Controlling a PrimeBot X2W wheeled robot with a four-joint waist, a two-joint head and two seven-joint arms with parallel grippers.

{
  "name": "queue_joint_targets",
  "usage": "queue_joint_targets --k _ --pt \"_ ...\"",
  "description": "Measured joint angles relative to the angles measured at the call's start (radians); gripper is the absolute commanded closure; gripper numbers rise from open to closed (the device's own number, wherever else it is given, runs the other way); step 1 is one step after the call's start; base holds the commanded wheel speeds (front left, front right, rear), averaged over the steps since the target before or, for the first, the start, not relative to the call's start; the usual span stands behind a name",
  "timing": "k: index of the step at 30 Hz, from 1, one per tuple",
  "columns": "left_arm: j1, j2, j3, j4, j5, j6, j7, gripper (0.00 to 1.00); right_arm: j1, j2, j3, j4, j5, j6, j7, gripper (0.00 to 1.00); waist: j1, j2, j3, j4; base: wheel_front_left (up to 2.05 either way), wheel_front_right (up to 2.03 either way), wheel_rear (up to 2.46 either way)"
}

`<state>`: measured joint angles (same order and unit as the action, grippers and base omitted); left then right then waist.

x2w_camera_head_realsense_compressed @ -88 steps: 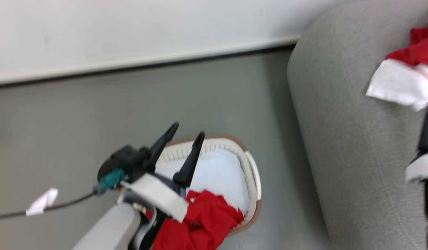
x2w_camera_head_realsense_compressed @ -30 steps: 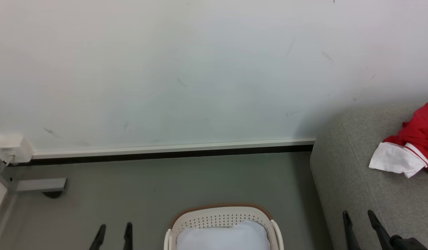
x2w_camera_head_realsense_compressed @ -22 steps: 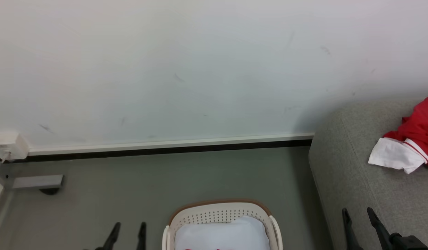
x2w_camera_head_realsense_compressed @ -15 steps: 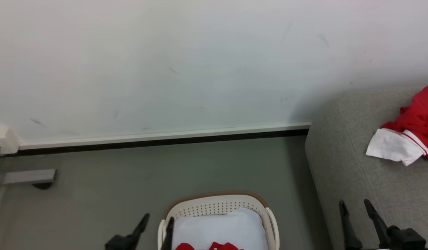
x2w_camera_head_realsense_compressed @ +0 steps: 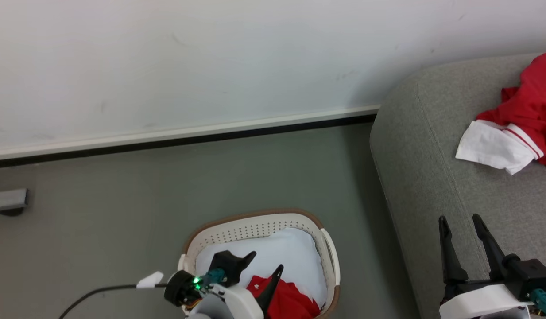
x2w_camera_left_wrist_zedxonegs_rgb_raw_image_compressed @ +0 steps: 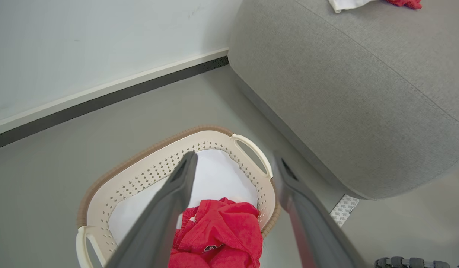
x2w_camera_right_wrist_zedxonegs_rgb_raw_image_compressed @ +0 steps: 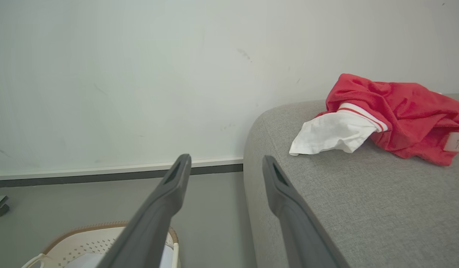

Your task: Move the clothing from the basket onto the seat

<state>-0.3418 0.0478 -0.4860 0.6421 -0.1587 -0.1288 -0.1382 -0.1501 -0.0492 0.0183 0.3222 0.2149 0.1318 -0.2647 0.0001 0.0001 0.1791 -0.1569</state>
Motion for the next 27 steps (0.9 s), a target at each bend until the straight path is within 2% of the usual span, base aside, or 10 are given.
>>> queue_joint_targets --k 14,23,27 --pt "-0.249 -0.001 -0.165 0.239 -0.082 0.016 0.132 0.0 -0.126 0.0 -0.021 -0.105 -0.004 0.0 0.0 0.0 0.0001 0.0 0.242 -0.052 0.0 0.0 0.0" --pt "-0.366 -0.001 -0.24 0.347 -0.106 0.075 0.226 0.0 -0.197 0.0 -0.031 -0.162 0.033 0.0 0.0 0.0 0.0002 0.0 0.414 -0.074 0.0 0.0 0.0" --pt "-0.388 -0.001 -0.259 0.381 -0.116 0.087 0.23 0.0 -0.21 0.0 -0.029 -0.174 0.042 0.0 0.0 0.0 0.0001 0.0 0.465 -0.084 0.0 0.0 0.0"
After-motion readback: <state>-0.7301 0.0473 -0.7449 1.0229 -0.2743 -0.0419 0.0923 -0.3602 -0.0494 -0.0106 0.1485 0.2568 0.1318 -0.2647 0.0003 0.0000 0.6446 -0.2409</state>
